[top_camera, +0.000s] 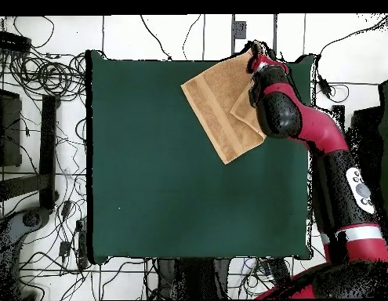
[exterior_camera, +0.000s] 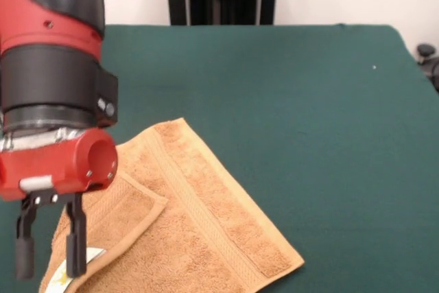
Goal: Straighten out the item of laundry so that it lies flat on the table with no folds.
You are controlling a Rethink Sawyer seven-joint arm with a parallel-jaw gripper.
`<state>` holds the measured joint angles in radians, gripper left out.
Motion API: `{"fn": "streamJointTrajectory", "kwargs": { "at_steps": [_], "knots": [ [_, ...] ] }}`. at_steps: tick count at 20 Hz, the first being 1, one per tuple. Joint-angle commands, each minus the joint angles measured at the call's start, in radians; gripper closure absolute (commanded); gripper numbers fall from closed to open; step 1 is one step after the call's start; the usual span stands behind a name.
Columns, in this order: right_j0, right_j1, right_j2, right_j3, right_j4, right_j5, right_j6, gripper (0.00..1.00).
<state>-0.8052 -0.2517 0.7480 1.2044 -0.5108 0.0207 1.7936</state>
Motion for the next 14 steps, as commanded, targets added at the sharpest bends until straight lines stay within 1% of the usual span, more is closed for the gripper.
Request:
{"fn": "streamJointTrajectory", "kwargs": {
  "at_steps": [1, 4, 6, 10, 13, 14],
  "knots": [
    [0.134, -0.198, -0.244, 0.293, 0.138, -0.029, 0.355, 0.00],
    [0.155, -0.222, -0.262, 0.338, 0.174, -0.007, 0.334, 0.00],
    [0.186, -0.242, -0.301, 0.345, 0.183, 0.015, 0.311, 0.00],
    [0.253, -0.252, -0.402, 0.310, 0.191, 0.061, 0.266, 0.00],
    [0.273, -0.251, -0.431, 0.295, 0.198, 0.069, 0.241, 0.00],
    [0.269, -0.250, -0.427, 0.294, 0.192, 0.063, 0.231, 0.00]
  ]
}}
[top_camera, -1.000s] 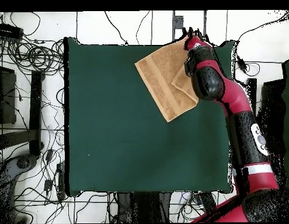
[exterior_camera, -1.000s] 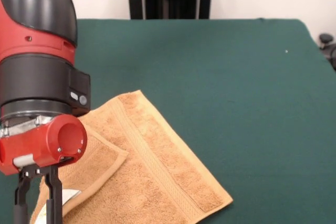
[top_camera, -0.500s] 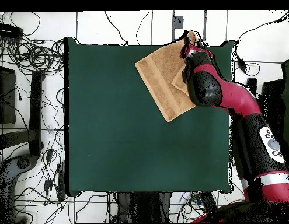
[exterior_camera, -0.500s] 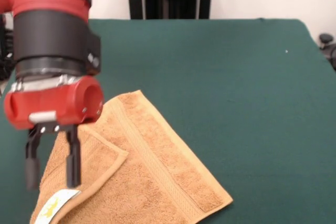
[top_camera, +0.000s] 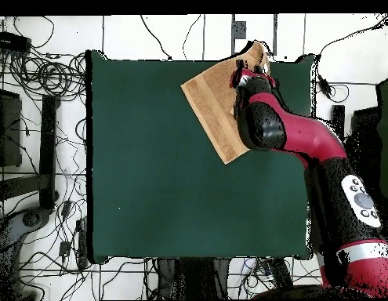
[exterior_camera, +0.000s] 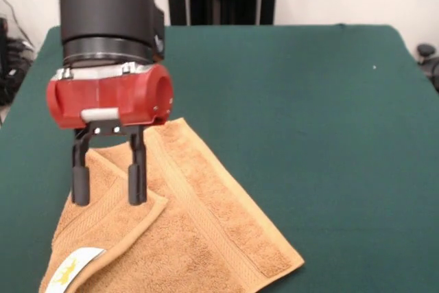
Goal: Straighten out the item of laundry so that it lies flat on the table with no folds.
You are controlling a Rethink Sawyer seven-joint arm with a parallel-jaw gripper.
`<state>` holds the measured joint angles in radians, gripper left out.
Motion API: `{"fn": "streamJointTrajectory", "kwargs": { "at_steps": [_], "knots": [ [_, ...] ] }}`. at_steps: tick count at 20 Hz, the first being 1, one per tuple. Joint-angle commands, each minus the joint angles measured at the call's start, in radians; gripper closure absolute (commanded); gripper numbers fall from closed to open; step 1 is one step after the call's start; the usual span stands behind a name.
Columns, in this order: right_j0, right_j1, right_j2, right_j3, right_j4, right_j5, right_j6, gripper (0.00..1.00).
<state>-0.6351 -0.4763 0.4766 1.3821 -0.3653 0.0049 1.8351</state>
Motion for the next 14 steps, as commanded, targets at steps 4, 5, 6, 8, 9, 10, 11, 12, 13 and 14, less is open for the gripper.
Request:
{"fn": "streamJointTrajectory", "kwargs": {
  "at_steps": [4, 5, 6, 8, 9, 10, 11, 12, 13, 14],
  "knots": [
    [0.128, -0.027, -0.198, 0.102, 0.043, 0.098, 0.164, 0.00],
    [0.130, -0.028, -0.200, 0.100, 0.044, 0.113, 0.157, 0.00],
    [0.133, -0.030, -0.203, 0.098, 0.045, 0.129, 0.150, 0.00],
    [0.138, -0.032, -0.208, 0.093, 0.048, 0.160, 0.136, 0.00],
    [0.141, -0.034, -0.211, 0.091, 0.049, 0.176, 0.128, 0.00],
    [0.143, -0.035, -0.213, 0.089, 0.051, 0.192, 0.121, 0.00],
    [0.144, -0.038, -0.213, 0.090, 0.048, 0.218, 0.105, 0.00],
    [0.145, -0.042, -0.212, 0.090, 0.046, 0.244, 0.088, 0.00],
    [0.146, -0.045, -0.212, 0.090, 0.044, 0.270, 0.072, 0.00],
    [0.140, -0.048, -0.202, 0.096, 0.036, 0.268, 0.057, 0.00]
  ]
}}
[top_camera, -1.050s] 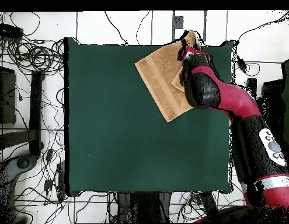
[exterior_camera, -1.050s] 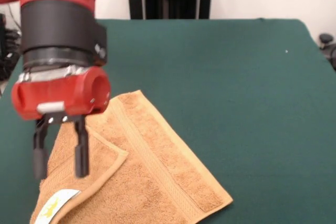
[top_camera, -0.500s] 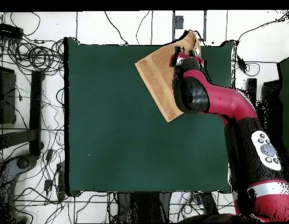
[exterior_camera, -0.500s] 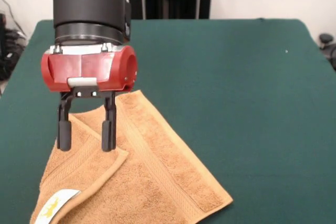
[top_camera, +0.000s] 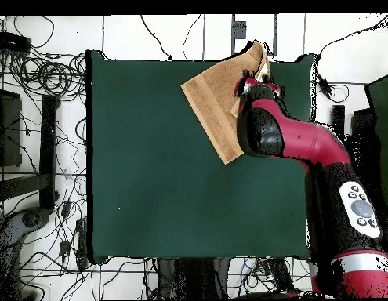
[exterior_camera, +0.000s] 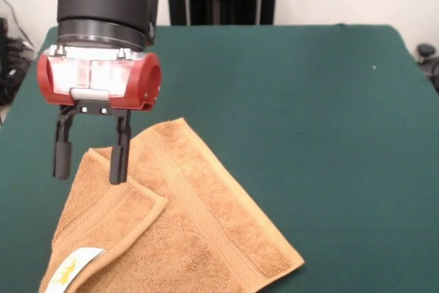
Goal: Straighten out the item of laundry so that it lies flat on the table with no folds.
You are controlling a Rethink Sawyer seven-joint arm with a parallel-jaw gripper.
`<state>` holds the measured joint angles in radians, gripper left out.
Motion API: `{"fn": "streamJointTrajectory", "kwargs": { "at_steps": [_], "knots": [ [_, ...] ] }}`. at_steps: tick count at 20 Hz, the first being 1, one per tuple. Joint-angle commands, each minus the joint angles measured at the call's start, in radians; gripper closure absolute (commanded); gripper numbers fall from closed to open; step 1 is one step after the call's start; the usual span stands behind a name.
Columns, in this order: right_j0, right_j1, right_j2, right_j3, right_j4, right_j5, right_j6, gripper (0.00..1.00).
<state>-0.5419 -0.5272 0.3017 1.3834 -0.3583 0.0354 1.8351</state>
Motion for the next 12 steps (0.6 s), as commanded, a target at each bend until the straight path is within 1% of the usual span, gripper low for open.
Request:
{"fn": "streamJointTrajectory", "kwargs": {
  "at_steps": [1, 7, 8, 11, 12],
  "knots": [
    [0.046, 0.002, -0.025, 0.095, 0.020, 0.234, 0.051, 0.00],
    [0.019, 0.001, 0.015, 0.104, -0.023, 0.212, 0.011, 0.00],
    [-0.002, 0.007, 0.046, 0.114, -0.035, 0.206, -0.011, 0.00],
    [-0.031, 0.012, 0.091, 0.125, -0.049, 0.209, -0.042, 0.00],
    [-0.052, 0.015, 0.126, 0.134, -0.059, 0.215, -0.075, 0.00]
  ]
}}
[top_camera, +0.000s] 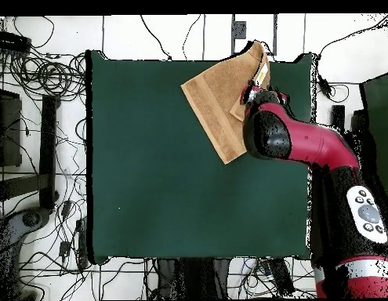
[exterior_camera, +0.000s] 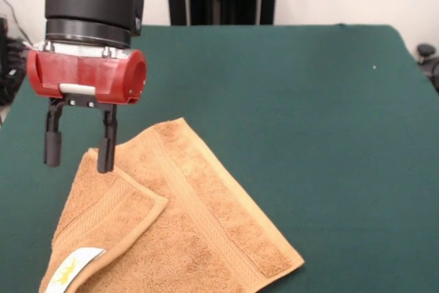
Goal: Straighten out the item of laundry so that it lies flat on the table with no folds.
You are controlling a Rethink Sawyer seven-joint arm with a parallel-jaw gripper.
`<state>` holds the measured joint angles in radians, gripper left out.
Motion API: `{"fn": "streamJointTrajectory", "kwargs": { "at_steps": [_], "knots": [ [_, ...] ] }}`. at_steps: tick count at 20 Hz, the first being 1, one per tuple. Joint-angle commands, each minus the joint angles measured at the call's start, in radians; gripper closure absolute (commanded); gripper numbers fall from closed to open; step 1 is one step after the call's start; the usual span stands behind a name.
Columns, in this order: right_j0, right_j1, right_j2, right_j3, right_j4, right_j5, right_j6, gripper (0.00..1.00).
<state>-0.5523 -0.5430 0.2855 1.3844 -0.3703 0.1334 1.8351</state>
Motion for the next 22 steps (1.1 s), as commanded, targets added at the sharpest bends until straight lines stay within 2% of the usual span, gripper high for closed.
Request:
{"fn": "streamJointTrajectory", "kwargs": {
  "at_steps": [1, 11, 22],
  "knots": [
    [-0.055, 0.033, 0.161, 0.137, -0.054, 0.128, -0.093, 0.00],
    [-0.155, 0.064, 0.320, 0.156, -0.150, 0.211, -0.267, 0.00],
    [-0.208, 0.099, 0.400, 0.167, -0.152, 0.288, -0.210, 0.00]
  ]
}}
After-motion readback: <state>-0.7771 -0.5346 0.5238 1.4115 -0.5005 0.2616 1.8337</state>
